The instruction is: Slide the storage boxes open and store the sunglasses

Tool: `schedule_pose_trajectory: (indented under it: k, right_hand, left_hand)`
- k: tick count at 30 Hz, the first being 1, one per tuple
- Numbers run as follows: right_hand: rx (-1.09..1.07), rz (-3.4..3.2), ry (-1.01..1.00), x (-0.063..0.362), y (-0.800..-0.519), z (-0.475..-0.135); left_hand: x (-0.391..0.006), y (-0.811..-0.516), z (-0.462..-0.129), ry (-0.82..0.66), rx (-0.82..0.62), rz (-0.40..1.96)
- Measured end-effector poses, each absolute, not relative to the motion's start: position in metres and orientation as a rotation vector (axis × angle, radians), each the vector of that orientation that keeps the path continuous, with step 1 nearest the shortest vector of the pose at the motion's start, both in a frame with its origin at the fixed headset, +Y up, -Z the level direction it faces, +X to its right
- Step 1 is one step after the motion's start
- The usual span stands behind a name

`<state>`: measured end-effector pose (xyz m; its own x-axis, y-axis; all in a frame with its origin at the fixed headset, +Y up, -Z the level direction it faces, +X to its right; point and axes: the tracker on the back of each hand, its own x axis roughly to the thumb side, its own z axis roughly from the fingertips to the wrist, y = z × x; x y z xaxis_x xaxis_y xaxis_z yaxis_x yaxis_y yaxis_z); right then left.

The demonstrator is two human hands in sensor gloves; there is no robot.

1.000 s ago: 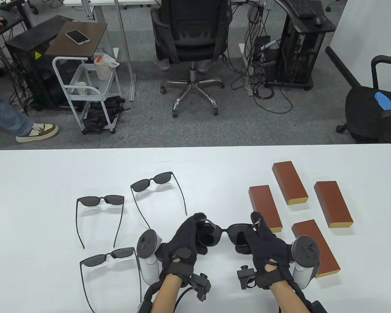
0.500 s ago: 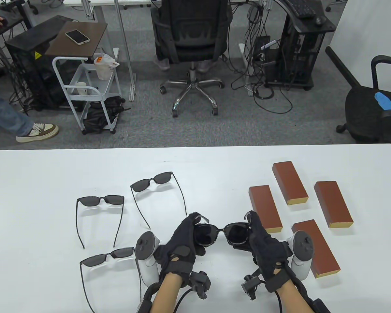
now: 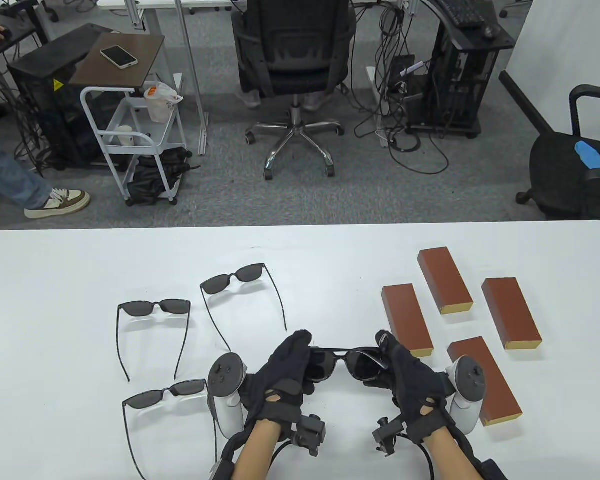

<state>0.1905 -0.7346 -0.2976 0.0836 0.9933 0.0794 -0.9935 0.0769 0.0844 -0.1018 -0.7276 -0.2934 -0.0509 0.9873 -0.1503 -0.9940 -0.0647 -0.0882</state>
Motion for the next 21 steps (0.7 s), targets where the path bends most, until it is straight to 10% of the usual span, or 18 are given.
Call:
schedule_pose_trajectory:
  k: [21]
  right_hand:
    - [-0.028, 1.523, -0.047, 0.205, -0.734, -0.296]
  left_hand:
    - [-0.092, -0.736, -0.295, -0.126, -0.341, 1.773]
